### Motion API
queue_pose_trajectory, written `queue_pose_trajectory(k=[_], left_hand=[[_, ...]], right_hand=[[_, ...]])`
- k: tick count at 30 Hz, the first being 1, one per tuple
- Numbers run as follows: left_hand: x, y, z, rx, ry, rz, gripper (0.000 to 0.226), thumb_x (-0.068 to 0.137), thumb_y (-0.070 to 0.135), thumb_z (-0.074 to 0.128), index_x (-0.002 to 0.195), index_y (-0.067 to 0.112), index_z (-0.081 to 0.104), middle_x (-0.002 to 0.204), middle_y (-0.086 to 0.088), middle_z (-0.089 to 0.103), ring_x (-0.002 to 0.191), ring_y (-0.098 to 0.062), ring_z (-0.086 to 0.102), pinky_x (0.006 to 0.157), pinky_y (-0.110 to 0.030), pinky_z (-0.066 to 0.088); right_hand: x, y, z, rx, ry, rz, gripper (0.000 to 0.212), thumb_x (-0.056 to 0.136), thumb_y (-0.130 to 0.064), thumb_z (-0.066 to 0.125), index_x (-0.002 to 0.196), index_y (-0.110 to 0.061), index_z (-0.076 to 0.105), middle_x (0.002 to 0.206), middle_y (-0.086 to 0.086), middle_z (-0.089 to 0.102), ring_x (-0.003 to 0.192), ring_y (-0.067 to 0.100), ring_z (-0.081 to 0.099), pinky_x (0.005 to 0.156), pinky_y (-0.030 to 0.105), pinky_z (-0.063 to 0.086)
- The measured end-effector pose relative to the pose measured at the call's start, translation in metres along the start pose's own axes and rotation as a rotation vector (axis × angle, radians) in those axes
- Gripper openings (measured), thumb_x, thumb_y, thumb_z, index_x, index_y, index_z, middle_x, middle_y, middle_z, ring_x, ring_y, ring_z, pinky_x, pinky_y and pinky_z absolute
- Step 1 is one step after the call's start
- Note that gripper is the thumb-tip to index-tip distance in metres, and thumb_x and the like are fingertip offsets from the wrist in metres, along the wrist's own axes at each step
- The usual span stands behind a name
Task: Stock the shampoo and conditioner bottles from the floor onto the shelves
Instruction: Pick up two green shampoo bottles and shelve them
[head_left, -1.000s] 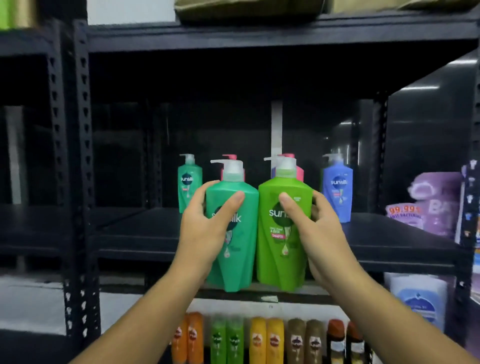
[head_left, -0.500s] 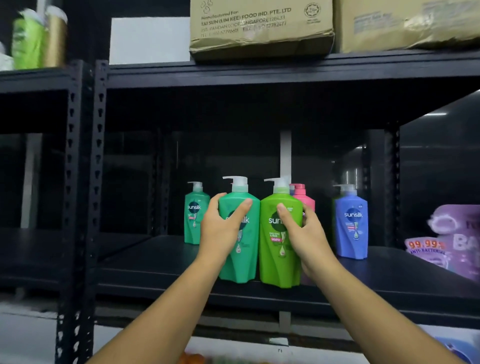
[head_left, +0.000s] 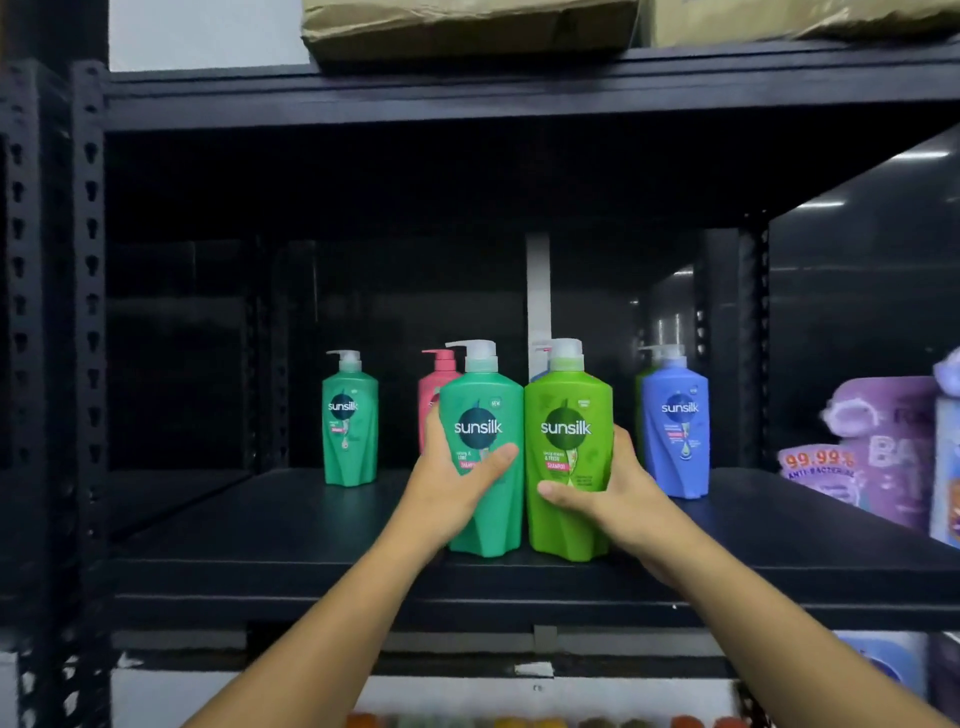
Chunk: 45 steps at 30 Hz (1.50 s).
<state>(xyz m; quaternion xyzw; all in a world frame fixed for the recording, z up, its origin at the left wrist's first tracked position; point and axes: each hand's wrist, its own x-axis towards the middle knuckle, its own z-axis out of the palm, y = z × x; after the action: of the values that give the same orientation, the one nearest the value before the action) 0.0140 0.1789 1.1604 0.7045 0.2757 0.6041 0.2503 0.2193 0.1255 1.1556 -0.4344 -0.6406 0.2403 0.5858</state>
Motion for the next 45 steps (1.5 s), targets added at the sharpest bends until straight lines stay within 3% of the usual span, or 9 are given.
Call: queue_pose_trajectory(k=[7,9,12,17,24,28,31,36,45], left_hand=[[0.025,-0.019,0.067,0.065,-0.245,0.023,0.092,0.083,0.022,0.086,0.138,0.04,0.016,0.136,0.016,0.054,0.116,0.012,0.058,0.092,-0.005,0.044],[0.038,-0.025,0.085,0.074,-0.293,0.013,0.091,0.082,0.018,0.087,0.136,0.037,0.015,0.135,0.009,0.055,0.116,0.008,0.06,0.094,-0.009,0.047],[0.053,-0.031,0.106,0.073,-0.306,-0.024,0.095,0.079,0.022,0.089,0.139,0.031,0.016,0.136,0.004,0.057,0.119,-0.005,0.062,0.107,-0.031,0.05],[0.054,-0.048,0.113,0.1,-0.282,-0.025,0.104,0.069,0.033,0.091,0.147,0.027,0.022,0.137,0.006,0.056,0.123,-0.008,0.06,0.11,-0.037,0.048],[0.055,-0.057,0.111,0.178,-0.278,-0.013,0.105,0.062,0.037,0.088,0.146,0.028,0.026,0.136,0.006,0.053,0.124,-0.011,0.057,0.109,-0.044,0.049],[0.055,-0.058,0.112,0.235,-0.256,-0.014,0.1,0.067,0.032,0.088,0.146,0.027,0.026,0.138,0.002,0.05,0.128,-0.016,0.052,0.112,-0.045,0.045],[0.056,-0.061,0.112,0.262,-0.239,-0.02,0.101,0.064,0.034,0.086,0.145,0.029,0.026,0.139,0.001,0.05,0.129,-0.017,0.052,0.113,-0.045,0.044],[0.057,-0.064,0.112,0.285,-0.237,-0.031,0.1,0.067,0.03,0.086,0.146,0.027,0.026,0.138,0.0,0.05,0.127,-0.019,0.053,0.112,-0.047,0.044],[0.058,-0.068,0.112,0.3,-0.248,-0.047,0.1,0.073,0.025,0.087,0.149,0.027,0.023,0.14,0.0,0.049,0.128,-0.019,0.053,0.113,-0.046,0.043]], right_hand=[[0.007,0.031,-0.066,-0.038,0.133,0.096,0.077,0.075,-0.032,0.089,0.136,-0.033,0.043,0.116,-0.011,0.072,0.103,0.006,0.071,0.094,0.036,0.056],[0.013,0.039,-0.084,-0.044,0.159,0.137,0.07,0.078,-0.027,0.088,0.133,-0.029,0.045,0.115,-0.009,0.072,0.101,0.007,0.071,0.091,0.034,0.057],[0.026,0.048,-0.108,-0.083,0.17,0.19,0.066,0.079,-0.024,0.087,0.131,-0.026,0.046,0.117,-0.004,0.072,0.103,0.013,0.071,0.096,0.042,0.056],[0.038,0.064,-0.132,-0.113,0.223,0.215,0.062,0.084,-0.02,0.083,0.134,-0.023,0.045,0.118,0.0,0.07,0.105,0.016,0.068,0.094,0.041,0.055],[0.047,0.097,-0.146,-0.22,0.369,0.194,0.078,0.055,-0.059,0.082,0.123,-0.041,0.048,0.114,-0.008,0.071,0.107,0.018,0.068,0.099,0.048,0.054],[0.038,0.08,-0.14,-0.424,0.391,0.202,0.058,0.079,-0.039,0.083,0.127,-0.028,0.052,0.117,0.001,0.068,0.107,0.023,0.065,0.101,0.045,0.051],[0.035,0.072,-0.138,-0.492,0.38,0.22,0.058,0.083,-0.027,0.082,0.131,-0.021,0.05,0.12,0.005,0.066,0.109,0.026,0.062,0.099,0.039,0.049],[0.031,0.07,-0.138,-0.569,0.355,0.201,0.062,0.086,-0.024,0.08,0.136,-0.018,0.043,0.123,0.006,0.065,0.113,0.029,0.06,0.091,0.033,0.044],[0.028,0.066,-0.134,-0.632,0.355,0.208,0.058,0.089,-0.029,0.074,0.135,-0.017,0.041,0.119,0.007,0.067,0.113,0.033,0.06,0.093,0.039,0.048]])
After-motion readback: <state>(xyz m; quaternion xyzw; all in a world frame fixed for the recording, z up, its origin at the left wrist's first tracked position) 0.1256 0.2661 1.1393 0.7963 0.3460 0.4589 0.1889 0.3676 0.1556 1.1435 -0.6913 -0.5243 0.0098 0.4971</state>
